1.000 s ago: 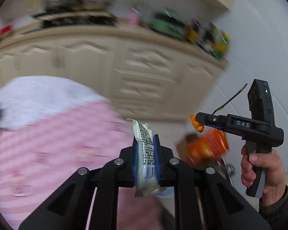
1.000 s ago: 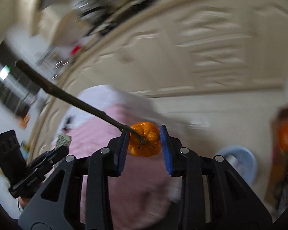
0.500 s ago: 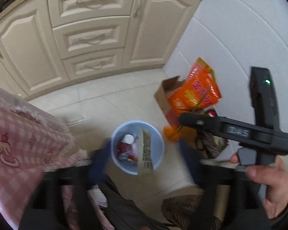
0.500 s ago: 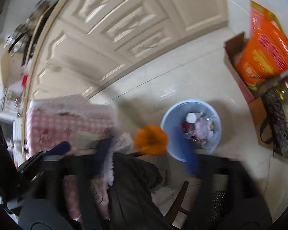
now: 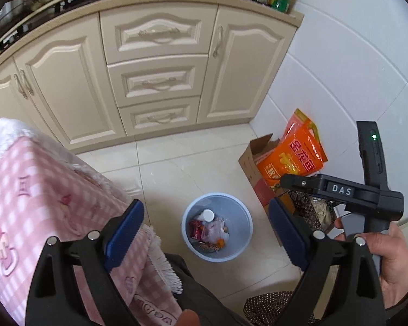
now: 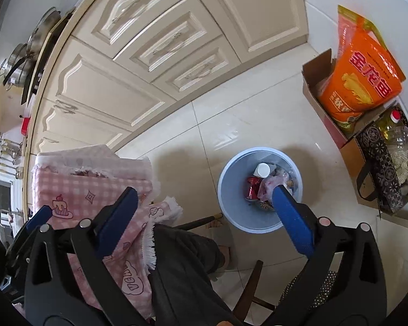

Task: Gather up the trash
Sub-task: 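Swing both tools back over the table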

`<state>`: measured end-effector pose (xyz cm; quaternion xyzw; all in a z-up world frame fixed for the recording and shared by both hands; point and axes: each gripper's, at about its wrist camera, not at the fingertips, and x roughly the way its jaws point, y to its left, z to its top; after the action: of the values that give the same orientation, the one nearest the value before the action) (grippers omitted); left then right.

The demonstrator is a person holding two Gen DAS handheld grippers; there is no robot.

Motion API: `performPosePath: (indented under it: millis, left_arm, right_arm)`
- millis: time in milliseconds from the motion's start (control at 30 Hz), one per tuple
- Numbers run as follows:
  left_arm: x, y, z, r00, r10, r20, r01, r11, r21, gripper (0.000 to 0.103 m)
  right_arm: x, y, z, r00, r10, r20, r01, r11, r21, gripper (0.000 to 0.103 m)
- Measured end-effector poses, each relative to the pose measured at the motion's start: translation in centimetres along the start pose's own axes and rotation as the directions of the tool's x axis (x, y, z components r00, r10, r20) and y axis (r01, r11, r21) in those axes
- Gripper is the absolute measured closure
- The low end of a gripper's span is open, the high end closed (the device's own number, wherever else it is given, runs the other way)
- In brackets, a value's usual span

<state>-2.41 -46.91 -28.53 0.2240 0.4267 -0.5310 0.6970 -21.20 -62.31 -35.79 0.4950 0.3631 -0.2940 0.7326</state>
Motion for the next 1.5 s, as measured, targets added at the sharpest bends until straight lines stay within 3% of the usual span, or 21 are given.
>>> performPosePath:
  millis: [267,467,633,833,1067,1333,1500]
  left_arm:
    - [-4.9,1.3,-0.1,0.995,0.028,0.098,-0.027,1.000,-0.007,0.012]
    - [-9.3,3.4,-0.4,0.982,0.067,0.179,-0.061,0.997,-0.041,0.012]
    - [-13.0,6.5,-1.5,0.968,0.106,0.229,-0.082,0.990,-0.112,0.012]
    - [-17.6,11.5,-3.2,0.939,0.195,0.284,-0.129,0.964,-0.234,0.012]
    - [-23.0,18.0,-6.8,0.870,0.377,0.318,-0.248,0.892,-0.378,0.012]
    - [-26.2,25.8,-11.8,0.816,0.519,0.255,-0.337,0.785,-0.521,0.012]
    - [-26.7,30.1,-15.0,0.769,0.616,0.169,-0.437,0.700,-0.565,0.012]
  right_arm:
    - [-2.2,5.3,0.5,0.998,0.039,0.042,-0.035,0.995,-0.091,0.006]
    - [-4.0,11.6,0.4,0.990,0.119,0.073,-0.103,0.976,-0.192,0.006]
    - [-4.5,19.1,-0.4,0.976,0.211,0.052,-0.184,0.928,-0.323,0.006]
    - [-4.0,27.6,-2.4,0.955,0.298,-0.001,-0.267,0.854,-0.447,0.006]
    - [-2.4,36.0,-5.7,0.940,0.334,-0.068,-0.312,0.765,-0.563,0.006]
    - [0.4,43.9,-9.7,0.932,0.329,-0.151,-0.342,0.662,-0.667,0.006]
    - [2.8,47.6,-11.8,0.934,0.299,-0.196,-0.345,0.609,-0.714,0.006]
